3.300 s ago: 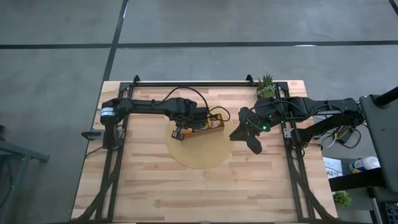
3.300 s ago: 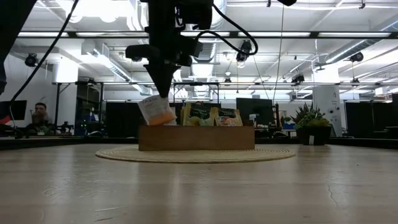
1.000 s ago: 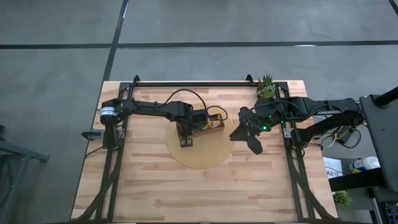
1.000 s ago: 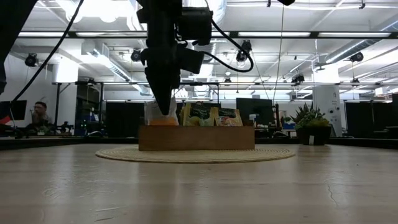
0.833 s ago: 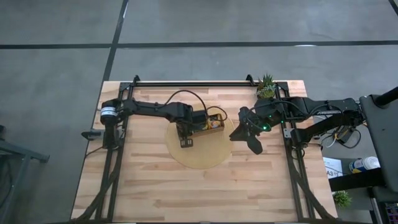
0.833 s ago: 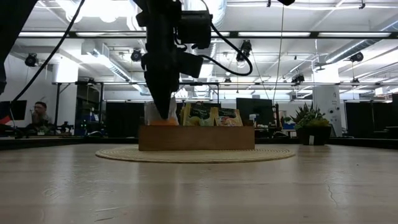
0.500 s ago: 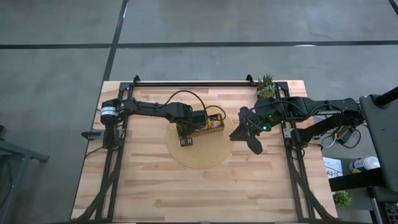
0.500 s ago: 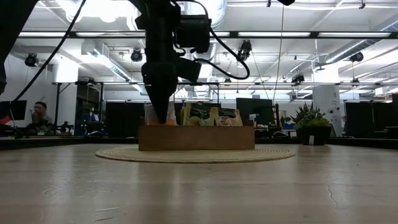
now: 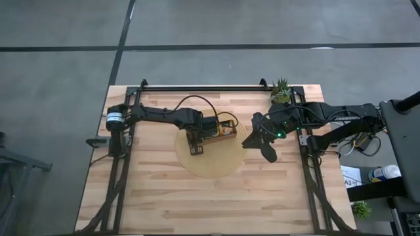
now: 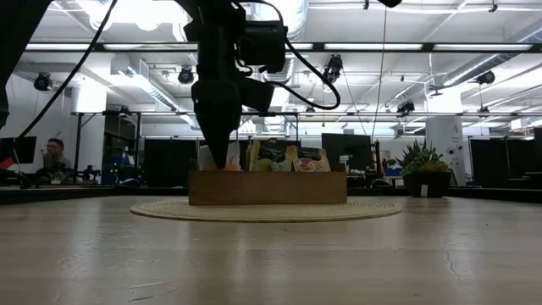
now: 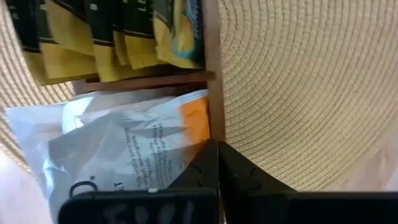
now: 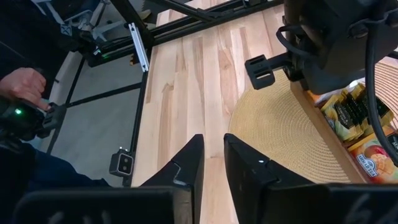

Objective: Pick & Place Tea
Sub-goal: Put the white tea bag into the left section of the wooden organizer

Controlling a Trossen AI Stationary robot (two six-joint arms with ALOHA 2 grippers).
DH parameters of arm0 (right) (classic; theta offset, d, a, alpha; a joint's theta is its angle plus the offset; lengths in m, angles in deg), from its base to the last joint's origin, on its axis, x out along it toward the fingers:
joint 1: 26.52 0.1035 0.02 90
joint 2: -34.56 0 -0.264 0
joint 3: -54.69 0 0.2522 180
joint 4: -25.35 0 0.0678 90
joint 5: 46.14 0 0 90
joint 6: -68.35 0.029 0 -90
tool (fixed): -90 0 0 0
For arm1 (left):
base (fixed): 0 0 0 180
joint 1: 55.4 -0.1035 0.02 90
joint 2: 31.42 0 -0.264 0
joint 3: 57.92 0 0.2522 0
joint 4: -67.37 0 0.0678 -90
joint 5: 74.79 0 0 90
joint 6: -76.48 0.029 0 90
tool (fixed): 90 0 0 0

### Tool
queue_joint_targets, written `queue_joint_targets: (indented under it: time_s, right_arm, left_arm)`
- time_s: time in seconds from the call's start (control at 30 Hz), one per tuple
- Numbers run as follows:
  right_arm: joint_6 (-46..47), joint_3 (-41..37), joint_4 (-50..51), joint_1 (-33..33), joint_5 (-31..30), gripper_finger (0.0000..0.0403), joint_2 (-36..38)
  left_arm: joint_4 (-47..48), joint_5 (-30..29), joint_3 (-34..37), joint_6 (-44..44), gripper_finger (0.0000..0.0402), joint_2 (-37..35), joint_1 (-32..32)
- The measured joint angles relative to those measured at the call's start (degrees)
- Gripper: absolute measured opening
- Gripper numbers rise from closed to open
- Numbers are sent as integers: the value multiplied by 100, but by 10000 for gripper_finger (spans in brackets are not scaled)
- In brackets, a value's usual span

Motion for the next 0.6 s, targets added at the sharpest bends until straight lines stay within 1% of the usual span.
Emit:
queue_joint_targets:
  time_s: [0.33, 0.5, 0.6]
  right_arm:
    - [0, 0, -1, -1, 0, 61, 0]
    - [0, 0, -1, 0, 0, 59, 0]
    - [-25, 0, 1, 1, 0, 60, 0]
  left_arm:
    - [42, 321, -82, -11, 0, -2, 0]
    - [131, 320, -282, -3, 0, -13, -8]
    - [272, 211, -466, 51, 0, -22, -17]
